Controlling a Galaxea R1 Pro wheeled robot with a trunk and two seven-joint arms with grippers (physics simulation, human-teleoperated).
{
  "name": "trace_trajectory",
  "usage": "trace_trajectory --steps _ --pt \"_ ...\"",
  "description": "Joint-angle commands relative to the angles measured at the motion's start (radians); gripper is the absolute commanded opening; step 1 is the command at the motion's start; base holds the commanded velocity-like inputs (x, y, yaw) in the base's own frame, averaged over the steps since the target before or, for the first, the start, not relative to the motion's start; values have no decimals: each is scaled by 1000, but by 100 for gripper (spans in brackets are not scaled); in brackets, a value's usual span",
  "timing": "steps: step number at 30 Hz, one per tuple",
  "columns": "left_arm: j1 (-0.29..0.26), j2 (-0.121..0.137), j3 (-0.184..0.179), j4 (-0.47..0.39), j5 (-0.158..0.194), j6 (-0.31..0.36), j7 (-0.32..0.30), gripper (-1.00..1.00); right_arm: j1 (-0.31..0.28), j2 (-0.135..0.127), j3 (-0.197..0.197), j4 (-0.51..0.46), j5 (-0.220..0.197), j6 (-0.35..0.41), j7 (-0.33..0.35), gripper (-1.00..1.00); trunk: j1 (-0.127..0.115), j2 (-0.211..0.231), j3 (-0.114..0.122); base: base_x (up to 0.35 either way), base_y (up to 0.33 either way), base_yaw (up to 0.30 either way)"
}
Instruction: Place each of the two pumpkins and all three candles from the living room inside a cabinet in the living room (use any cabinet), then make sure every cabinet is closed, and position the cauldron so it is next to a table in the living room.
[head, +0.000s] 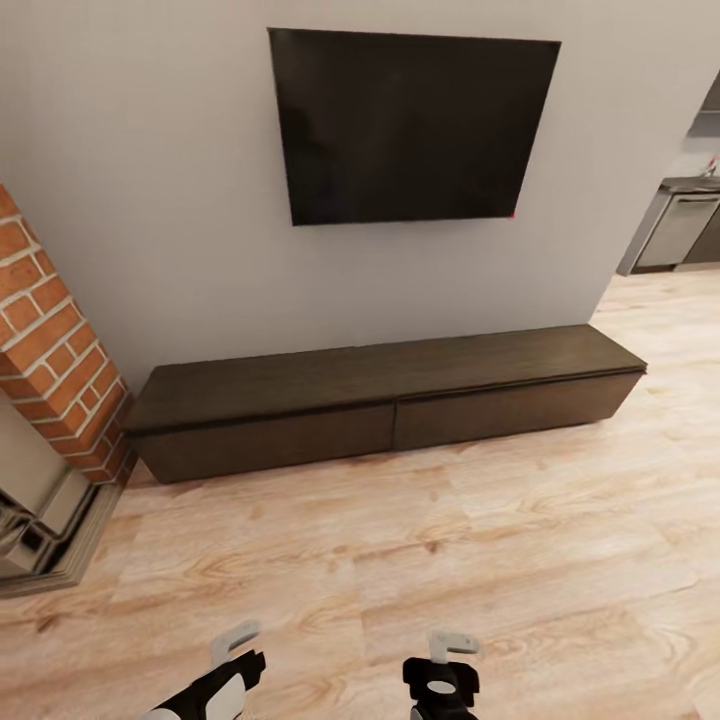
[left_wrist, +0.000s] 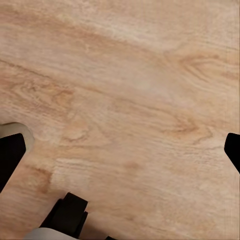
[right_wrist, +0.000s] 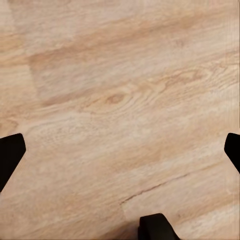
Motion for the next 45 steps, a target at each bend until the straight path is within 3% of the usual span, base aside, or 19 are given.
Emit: trace_trajectory --steps 1,24,28,33,45 --pt "-1 -1 -7 0 9 -3 4 100 0 0 3 -1 -1 6 -9 100 0 0 0 1 0 259" --pt "0 -3 -7 0 9 2 4 100 0 0 2 -1 0 -10 -12 100 0 0 26 3 0 248" --pt "-1 -4 -7 0 9 2 4 100 0 0 2 -1 -1 -67 -9 100 0 0 30 143 -67 212" --pt "-1 -4 -7 0 9 2 4 100 0 0 2 14 -1 -109 -1 100 0 0 31 100 -55 56" --pt "-1 -4 -7 0 8 -1 4 100 1 0 1 19 -2 -116 0 100 0 0 31 105 -63 -75"
